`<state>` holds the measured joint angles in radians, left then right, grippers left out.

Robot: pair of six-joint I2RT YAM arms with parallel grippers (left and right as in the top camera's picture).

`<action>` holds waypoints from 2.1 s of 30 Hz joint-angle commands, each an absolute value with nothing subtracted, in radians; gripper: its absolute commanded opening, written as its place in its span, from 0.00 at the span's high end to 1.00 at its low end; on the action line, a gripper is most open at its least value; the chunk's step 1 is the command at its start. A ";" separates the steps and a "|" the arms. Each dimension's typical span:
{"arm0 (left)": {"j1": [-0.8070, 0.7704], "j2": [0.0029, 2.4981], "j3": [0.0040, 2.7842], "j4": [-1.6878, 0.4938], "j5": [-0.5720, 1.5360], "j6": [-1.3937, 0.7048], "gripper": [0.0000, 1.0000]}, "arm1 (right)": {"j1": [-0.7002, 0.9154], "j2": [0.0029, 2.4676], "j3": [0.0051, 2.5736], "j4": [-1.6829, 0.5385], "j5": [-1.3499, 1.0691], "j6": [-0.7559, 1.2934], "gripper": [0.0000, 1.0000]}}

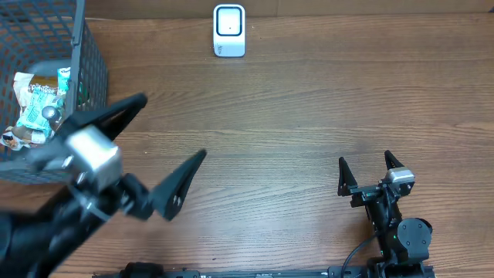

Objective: Scan the item barcode
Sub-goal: 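Raise the left arm and swing it over the grey basket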

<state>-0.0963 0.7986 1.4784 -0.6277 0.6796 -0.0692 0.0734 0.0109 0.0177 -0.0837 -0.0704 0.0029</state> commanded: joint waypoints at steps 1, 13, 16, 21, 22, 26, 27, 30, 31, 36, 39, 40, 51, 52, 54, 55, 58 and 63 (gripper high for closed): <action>-0.097 0.851 1.503 -0.685 0.710 -0.044 0.00 | 0.077 0.003 0.008 -0.081 -0.061 -0.001 0.00; -0.097 0.971 1.502 -0.913 0.706 0.004 0.00 | 0.077 0.003 0.008 -0.081 -0.061 -0.001 0.00; -0.097 0.988 1.502 -0.928 0.707 0.004 0.00 | 0.077 0.003 0.008 -0.081 -0.061 -0.001 0.00; -0.097 1.011 1.502 -0.945 0.707 0.004 0.00 | 0.077 0.003 0.008 -0.081 -0.061 -0.001 0.00; -0.097 1.015 1.502 -0.947 0.707 0.004 0.00 | 0.077 0.003 0.008 -0.081 -0.061 -0.002 0.00; -0.097 1.037 1.502 -1.029 0.695 0.005 0.00 | 0.077 0.003 0.008 -0.081 -0.061 -0.001 0.00; -0.097 1.041 1.502 -1.052 0.684 0.004 0.00 | 0.077 0.003 0.008 -0.081 -0.061 -0.001 0.00; -0.097 1.056 1.502 -1.079 0.641 0.004 0.00 | 0.077 0.003 0.008 -0.081 -0.061 -0.002 0.00; -0.097 1.061 1.502 -1.084 0.633 0.004 0.00 | 0.077 0.003 0.008 -0.081 -0.061 -0.001 0.00; -0.097 1.094 1.502 -1.109 0.593 0.004 0.41 | 0.077 0.003 0.008 -0.081 -0.061 -0.002 0.00; -0.097 1.118 1.502 -1.115 0.593 0.004 0.84 | 0.077 0.003 0.008 -0.081 -0.061 -0.001 0.00; -0.097 1.134 1.502 -1.119 0.595 0.004 0.96 | 0.077 0.003 0.008 -0.081 -0.061 -0.002 0.00; -0.096 1.176 1.503 -1.094 0.466 -0.045 0.91 | 0.077 0.003 0.008 -0.081 -0.061 -0.001 0.00; -0.096 1.176 1.503 -1.082 0.444 -0.049 0.92 | 0.077 0.003 0.008 -0.081 -0.061 -0.001 0.00; -0.091 1.178 1.515 -1.051 0.380 -0.050 0.90 | 0.077 0.003 0.008 -0.081 -0.061 -0.001 0.00; -0.083 1.181 1.530 -1.045 0.353 -0.056 0.89 | 0.077 0.003 0.008 -0.081 -0.061 -0.001 0.00; -0.030 1.222 1.650 -1.061 0.268 -0.068 0.89 | 0.077 0.003 0.008 -0.081 -0.061 -0.001 0.00; 0.099 1.346 1.904 -1.121 0.166 -0.067 0.87 | 0.077 0.003 0.008 -0.081 -0.061 -0.002 0.00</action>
